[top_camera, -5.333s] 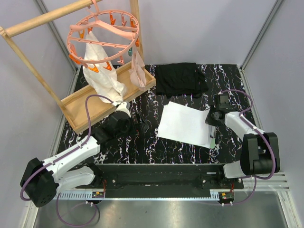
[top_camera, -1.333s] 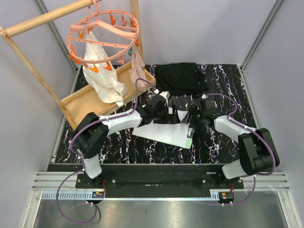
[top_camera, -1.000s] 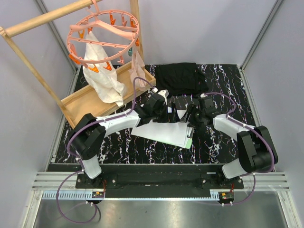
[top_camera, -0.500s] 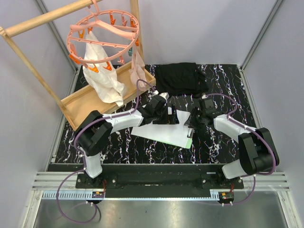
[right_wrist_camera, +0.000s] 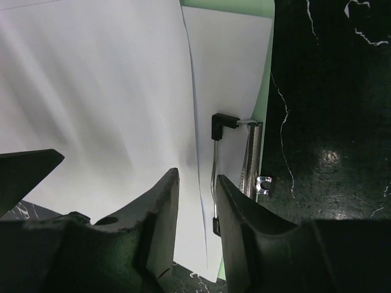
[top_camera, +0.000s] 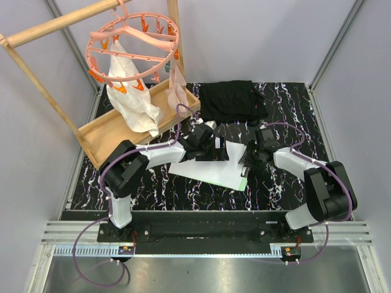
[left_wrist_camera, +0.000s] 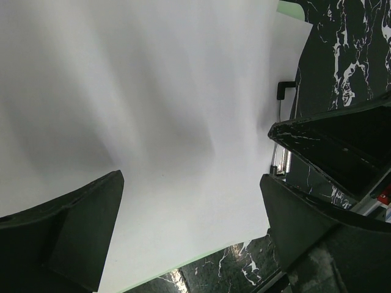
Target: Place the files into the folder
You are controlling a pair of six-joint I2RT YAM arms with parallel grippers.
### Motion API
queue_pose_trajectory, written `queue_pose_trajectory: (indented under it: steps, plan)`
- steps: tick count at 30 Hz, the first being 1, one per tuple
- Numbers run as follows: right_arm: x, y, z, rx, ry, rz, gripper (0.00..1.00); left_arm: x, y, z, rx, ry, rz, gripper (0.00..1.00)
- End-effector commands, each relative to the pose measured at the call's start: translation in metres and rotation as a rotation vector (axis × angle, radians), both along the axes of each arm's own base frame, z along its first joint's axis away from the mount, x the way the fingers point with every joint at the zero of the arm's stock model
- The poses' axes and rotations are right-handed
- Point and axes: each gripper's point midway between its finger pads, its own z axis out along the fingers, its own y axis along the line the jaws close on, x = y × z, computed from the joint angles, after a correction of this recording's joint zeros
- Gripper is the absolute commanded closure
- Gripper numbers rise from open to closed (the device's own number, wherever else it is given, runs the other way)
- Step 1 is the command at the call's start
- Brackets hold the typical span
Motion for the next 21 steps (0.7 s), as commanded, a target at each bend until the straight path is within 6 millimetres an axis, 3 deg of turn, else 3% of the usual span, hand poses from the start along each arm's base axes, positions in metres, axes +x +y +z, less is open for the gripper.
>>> queue_pose_trajectory:
  steps: [1,9,14,21]
  plan:
    - [0.003,-0.001,-0.007,-0.023,-0.006,-0.001,0.59,0.006,-0.006,0.006,-0.046,-0.024,-0.001,0.02]
    - [0.004,0.004,-0.013,0.032,-0.002,-0.064,0.61,0.005,-0.005,-0.010,-0.030,-0.004,0.006,0.02]
    - [0.003,-0.001,-0.014,0.036,-0.028,-0.120,0.74,0.002,-0.004,-0.024,-0.020,0.021,0.008,0.02]
    - [0.003,0.000,-0.021,0.027,-0.015,-0.110,0.73,-0.003,-0.002,-0.038,-0.016,0.046,0.009,0.02]
